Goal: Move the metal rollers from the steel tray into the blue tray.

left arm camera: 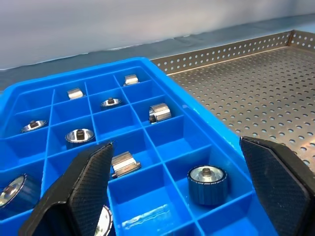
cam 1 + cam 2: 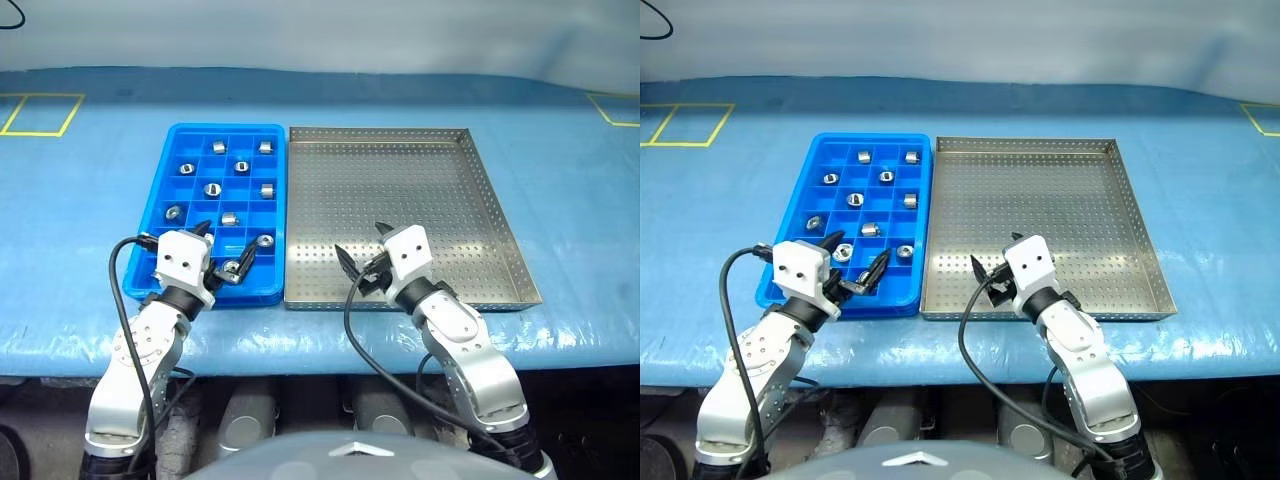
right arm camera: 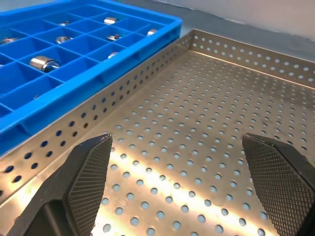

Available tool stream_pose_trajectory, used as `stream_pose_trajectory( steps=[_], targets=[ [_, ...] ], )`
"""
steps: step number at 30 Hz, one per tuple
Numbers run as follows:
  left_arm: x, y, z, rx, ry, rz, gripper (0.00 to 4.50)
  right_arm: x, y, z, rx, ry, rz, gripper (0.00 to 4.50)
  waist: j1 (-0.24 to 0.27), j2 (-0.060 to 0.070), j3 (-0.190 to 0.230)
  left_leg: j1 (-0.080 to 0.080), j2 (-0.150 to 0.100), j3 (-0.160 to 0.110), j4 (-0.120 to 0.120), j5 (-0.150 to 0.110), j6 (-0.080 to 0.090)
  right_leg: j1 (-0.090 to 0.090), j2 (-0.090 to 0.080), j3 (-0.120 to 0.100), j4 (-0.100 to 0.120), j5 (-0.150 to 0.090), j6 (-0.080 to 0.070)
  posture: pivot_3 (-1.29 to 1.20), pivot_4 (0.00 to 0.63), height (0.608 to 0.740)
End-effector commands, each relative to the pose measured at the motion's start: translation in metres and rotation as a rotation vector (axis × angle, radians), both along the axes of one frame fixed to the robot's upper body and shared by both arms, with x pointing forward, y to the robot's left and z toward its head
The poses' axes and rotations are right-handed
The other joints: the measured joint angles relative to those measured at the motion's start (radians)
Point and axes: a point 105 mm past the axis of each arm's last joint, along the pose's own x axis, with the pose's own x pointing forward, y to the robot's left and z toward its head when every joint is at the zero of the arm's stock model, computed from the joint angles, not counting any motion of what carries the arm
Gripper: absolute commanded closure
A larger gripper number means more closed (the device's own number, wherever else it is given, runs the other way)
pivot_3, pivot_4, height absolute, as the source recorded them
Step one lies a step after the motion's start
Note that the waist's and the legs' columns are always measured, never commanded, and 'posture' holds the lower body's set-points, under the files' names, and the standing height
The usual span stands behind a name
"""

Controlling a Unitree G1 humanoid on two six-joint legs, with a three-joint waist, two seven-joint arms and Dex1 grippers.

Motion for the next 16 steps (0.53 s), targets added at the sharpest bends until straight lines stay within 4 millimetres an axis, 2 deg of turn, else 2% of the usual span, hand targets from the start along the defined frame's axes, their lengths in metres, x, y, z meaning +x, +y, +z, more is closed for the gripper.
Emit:
stream_pose_trajectory(
  steps=[1, 16],
  targets=[
    [-0.0024, 0.0005, 0.0106, 0.008, -0.043, -0.002, 0.00, 0.0000, 0.0062, 0.0146, 0.024, -0.058, 0.037, 0.06, 0.001, 0.000, 0.000, 0.000, 0.000, 0.000, 0.000, 0.000, 0.000, 0.000, 0.000, 0.000, 0.000, 0.000, 0.000, 0.01, 0.150, 0.740],
    [-0.0016, -0.0013, 0.0091, 0.003, -0.034, -0.012, 0.00, 0.0004, 0.0062, 0.0119, 0.021, -0.043, 0.044, 0.06, 0.003, 0.000, 0.000, 0.000, 0.000, 0.000, 0.000, 0.000, 0.000, 0.000, 0.000, 0.000, 0.000, 0.001, 0.000, 0.01, 0.150, 0.740]
  ],
)
